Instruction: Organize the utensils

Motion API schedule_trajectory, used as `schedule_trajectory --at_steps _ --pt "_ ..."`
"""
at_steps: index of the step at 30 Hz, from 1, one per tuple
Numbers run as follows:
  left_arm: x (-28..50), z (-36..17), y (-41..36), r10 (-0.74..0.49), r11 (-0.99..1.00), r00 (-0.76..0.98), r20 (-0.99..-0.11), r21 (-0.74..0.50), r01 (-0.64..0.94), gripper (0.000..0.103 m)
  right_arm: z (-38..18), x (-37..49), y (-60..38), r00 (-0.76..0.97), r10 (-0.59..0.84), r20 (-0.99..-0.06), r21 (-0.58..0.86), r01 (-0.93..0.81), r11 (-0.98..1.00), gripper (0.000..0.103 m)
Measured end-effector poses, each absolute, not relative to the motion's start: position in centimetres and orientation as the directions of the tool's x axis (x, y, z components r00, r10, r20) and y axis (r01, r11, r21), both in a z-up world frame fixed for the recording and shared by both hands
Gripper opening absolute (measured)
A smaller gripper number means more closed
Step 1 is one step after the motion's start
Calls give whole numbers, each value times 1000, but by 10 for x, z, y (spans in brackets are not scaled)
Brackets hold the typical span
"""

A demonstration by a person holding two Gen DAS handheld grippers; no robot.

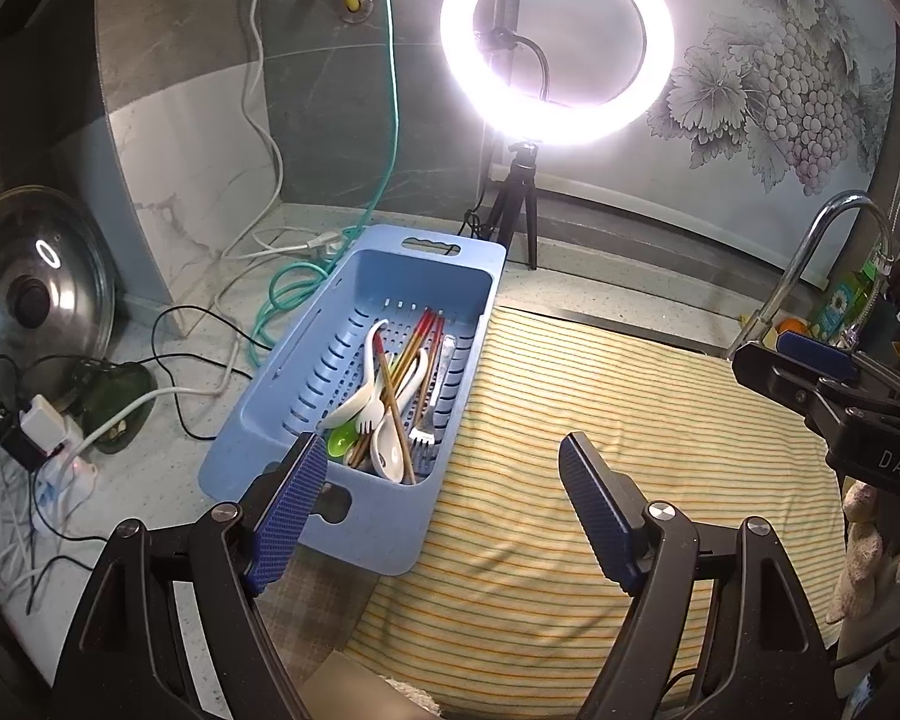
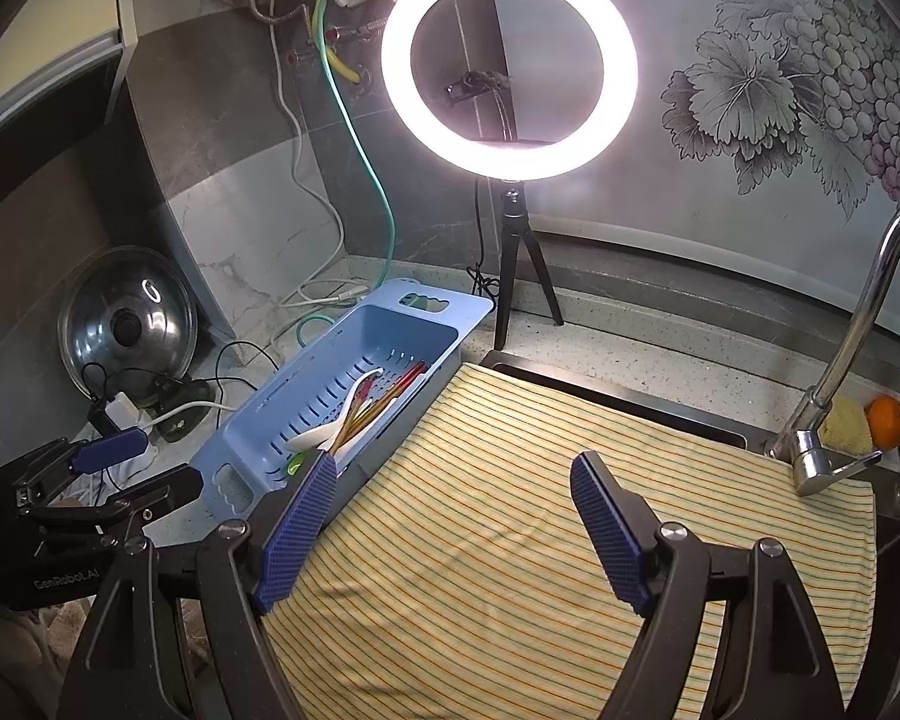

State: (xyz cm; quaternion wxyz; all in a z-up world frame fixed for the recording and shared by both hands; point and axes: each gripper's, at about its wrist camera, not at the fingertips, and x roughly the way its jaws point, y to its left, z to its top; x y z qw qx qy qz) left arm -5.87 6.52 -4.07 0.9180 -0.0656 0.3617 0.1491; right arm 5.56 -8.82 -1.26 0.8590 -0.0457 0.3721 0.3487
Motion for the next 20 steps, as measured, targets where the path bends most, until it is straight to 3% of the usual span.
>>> schedule_trajectory --at_steps 20 --pt "-56 -43 62 225 952 697 -681 3 -305 80 -20 62 -87 473 553 -686 179 -627 758 77"
